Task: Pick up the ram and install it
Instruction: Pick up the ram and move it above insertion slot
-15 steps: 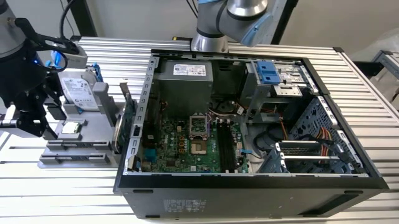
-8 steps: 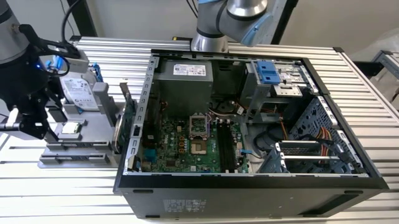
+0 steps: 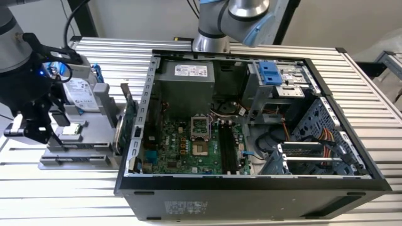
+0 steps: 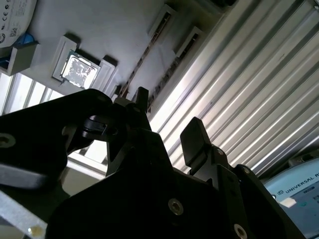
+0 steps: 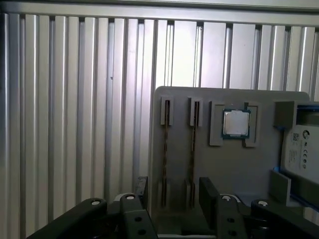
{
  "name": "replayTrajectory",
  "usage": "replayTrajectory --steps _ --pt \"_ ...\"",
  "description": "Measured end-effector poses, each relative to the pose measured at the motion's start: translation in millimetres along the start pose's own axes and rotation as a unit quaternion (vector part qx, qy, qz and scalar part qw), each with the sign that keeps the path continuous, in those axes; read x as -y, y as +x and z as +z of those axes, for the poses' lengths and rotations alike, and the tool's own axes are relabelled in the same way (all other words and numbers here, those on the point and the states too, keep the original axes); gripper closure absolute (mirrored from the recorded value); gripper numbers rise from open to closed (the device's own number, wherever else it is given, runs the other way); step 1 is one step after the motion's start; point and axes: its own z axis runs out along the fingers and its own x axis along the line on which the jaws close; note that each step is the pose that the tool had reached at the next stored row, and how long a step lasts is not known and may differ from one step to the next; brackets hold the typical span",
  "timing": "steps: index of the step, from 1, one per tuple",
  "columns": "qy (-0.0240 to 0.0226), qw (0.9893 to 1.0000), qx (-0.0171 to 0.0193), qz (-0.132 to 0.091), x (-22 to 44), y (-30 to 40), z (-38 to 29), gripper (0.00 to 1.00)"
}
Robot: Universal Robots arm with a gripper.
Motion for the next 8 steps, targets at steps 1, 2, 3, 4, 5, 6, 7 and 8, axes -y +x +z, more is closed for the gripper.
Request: replayTrajectory --steps 1,2,3,4,5,6,7,8 --pt "0.0000 1.0000 0.0000 0.000 0.0 0.0 0.9 0.00" --pt "0.0000 1.0000 0.0000 0.000 -0.1 0.0 1.1 0.00" --pt "-0.0001 1.0000 -0.0001 0.000 -0.1 0.0 1.0 0.00" --pt "-0.0001 1.0000 -0.0001 0.000 -0.1 0.0 1.1 0.00" --pt "-0.0001 1.0000 -0.0001 0.000 -0.1 0.0 1.1 0.00" --pt "0.0000 1.0000 0.0000 0.001 -0.1 0.0 1.1 0.00" --pt "0.0000 1.0000 0.0000 0.001 -0.1 0.0 1.2 0.00" --pt "0.0000 1.0000 0.0000 0.001 -0.1 0.0 1.2 0.00"
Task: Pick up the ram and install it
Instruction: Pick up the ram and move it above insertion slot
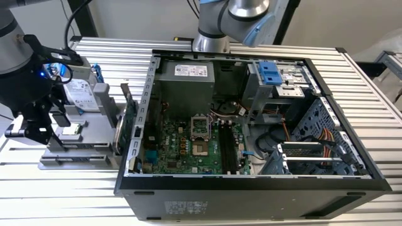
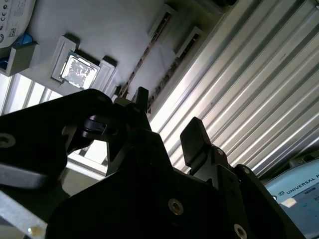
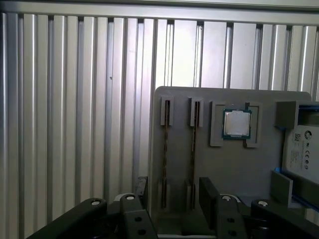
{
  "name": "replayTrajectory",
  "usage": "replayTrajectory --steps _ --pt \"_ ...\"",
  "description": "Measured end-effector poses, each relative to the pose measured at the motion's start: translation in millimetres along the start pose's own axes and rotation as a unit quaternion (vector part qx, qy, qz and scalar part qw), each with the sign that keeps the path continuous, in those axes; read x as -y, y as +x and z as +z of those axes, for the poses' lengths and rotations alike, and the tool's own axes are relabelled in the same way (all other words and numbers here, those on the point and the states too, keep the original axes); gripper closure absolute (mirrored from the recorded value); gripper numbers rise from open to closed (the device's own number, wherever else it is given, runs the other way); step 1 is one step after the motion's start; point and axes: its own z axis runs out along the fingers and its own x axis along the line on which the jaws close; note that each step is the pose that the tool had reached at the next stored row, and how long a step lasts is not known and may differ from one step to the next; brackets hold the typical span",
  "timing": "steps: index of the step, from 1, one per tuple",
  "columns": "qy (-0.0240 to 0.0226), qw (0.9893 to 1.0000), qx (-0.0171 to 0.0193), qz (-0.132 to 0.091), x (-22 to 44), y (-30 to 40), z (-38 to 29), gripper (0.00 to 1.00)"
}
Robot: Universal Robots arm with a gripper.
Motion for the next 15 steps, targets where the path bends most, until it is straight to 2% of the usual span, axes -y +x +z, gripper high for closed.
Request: replayTrajectory --steps 15 --pt "0.0000 1.0000 0.0000 0.001 0.0 -0.1 6.9 0.00"
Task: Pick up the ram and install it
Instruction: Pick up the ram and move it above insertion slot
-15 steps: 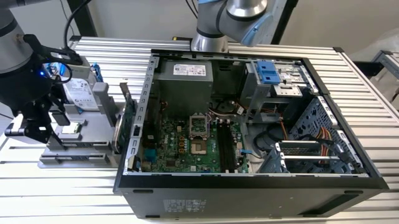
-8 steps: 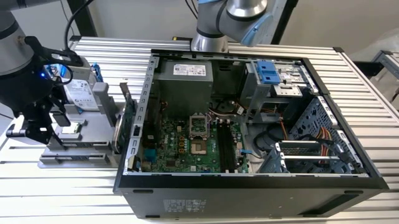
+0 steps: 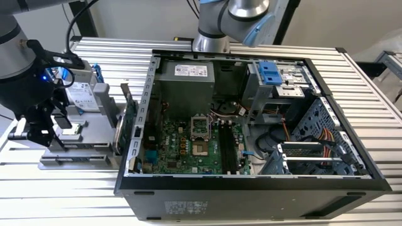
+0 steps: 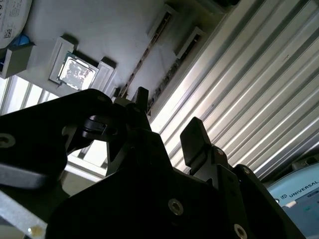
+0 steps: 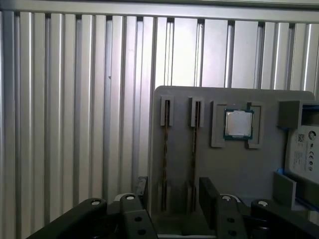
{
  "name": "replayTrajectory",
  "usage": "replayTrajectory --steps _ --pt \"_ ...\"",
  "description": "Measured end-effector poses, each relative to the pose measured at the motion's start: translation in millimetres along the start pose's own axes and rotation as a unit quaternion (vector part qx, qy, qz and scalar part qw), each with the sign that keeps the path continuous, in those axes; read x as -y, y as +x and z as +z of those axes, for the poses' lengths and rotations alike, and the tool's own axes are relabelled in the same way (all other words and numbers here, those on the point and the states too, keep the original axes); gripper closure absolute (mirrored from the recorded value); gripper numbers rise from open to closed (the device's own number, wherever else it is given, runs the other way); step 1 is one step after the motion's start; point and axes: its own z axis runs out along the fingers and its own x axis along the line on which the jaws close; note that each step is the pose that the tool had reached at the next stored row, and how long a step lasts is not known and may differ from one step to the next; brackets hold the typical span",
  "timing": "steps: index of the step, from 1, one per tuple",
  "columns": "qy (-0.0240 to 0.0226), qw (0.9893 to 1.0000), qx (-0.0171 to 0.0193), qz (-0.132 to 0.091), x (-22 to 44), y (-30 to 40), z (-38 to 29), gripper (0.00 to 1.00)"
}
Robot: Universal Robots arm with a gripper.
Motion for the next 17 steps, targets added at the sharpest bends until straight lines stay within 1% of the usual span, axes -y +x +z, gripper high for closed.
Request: replayTrajectory --steps 17 --pt "0.0000 1.0000 0.0000 0.001 -1.3 -0.1 11.6 0.00"
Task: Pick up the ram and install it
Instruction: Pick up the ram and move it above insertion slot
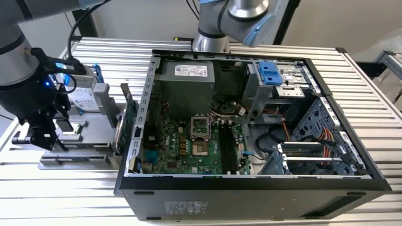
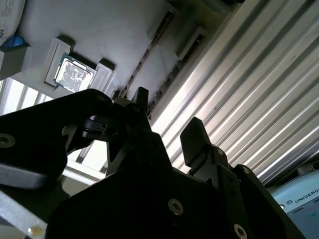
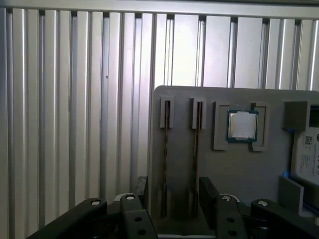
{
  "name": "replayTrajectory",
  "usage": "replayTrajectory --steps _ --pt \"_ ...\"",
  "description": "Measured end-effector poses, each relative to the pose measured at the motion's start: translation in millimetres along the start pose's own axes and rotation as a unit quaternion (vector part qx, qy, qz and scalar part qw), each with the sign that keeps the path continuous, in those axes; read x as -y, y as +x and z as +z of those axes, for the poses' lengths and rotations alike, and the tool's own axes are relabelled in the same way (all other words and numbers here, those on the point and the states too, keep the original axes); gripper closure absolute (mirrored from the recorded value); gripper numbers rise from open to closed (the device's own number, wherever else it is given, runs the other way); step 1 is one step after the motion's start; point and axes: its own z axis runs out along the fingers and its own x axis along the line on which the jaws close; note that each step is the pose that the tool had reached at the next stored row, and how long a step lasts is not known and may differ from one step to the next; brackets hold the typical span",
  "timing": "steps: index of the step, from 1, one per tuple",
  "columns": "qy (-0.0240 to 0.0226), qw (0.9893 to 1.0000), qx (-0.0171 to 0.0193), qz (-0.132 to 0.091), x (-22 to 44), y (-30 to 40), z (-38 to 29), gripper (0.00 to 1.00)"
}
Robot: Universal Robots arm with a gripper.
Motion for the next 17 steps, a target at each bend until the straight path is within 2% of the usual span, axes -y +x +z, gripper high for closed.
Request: replayTrajectory --steps 17 --pt "0.0001 1.0000 0.0000 0.000 -8.6 -0.3 9.9 0.00"
